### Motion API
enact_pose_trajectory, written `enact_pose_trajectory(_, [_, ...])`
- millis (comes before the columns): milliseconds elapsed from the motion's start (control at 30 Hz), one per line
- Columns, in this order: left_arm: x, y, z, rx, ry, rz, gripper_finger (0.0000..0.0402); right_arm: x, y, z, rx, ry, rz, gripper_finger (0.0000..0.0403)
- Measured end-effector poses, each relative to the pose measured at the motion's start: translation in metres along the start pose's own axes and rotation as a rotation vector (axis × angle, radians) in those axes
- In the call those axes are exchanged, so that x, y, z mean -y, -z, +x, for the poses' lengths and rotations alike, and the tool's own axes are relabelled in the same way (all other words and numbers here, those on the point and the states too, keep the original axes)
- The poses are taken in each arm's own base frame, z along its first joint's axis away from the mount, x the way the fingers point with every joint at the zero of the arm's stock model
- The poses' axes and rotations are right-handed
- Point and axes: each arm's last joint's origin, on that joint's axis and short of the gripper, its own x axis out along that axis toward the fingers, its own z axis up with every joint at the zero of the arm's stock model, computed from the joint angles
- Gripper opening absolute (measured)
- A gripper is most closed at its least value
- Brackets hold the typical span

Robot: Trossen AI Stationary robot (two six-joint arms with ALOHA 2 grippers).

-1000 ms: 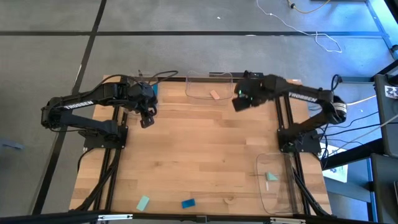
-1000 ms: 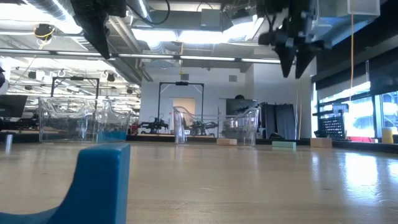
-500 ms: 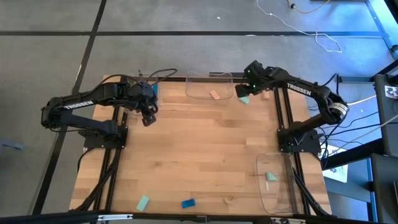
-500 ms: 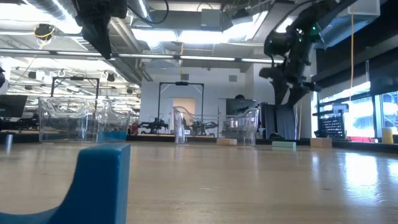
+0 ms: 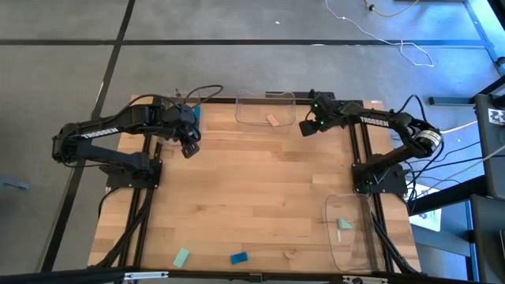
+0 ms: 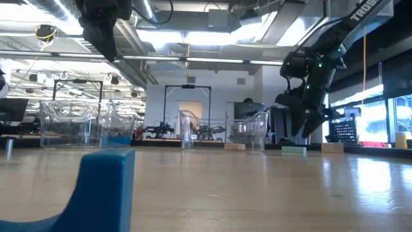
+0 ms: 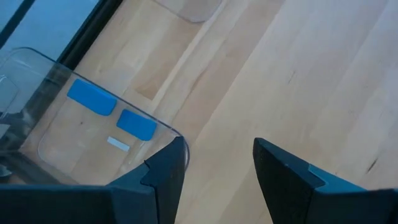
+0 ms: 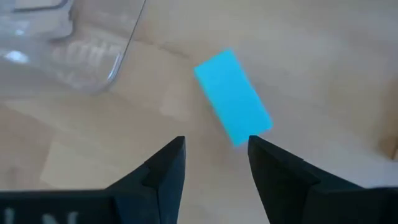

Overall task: Sort & place blocks by color
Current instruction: Put the top light blue block into the bottom transparent bin

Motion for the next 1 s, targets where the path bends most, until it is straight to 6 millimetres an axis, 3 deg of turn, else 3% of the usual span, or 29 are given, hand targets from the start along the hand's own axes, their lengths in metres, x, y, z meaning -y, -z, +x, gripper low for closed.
enact_pose_trajectory(200, [0.0,0.0,0.0,0.0,0.0,-0.001,0.0181,0.003,0.001,0.005,0.063,0.048,-0.044,0.0174])
enact_pose_trajectory(400, [0.0,0.0,0.0,0.0,0.0,-0.002,0.0181,0.006,0.007,0.008,0.049,0.07,0.011,0.0174])
enact_pose_trajectory(1000, [0.0,0.0,0.0,0.003,-0.011,-0.001,0.0181,0.003,0.008,0.037,-0.024,0.063,-0.042,0.0174])
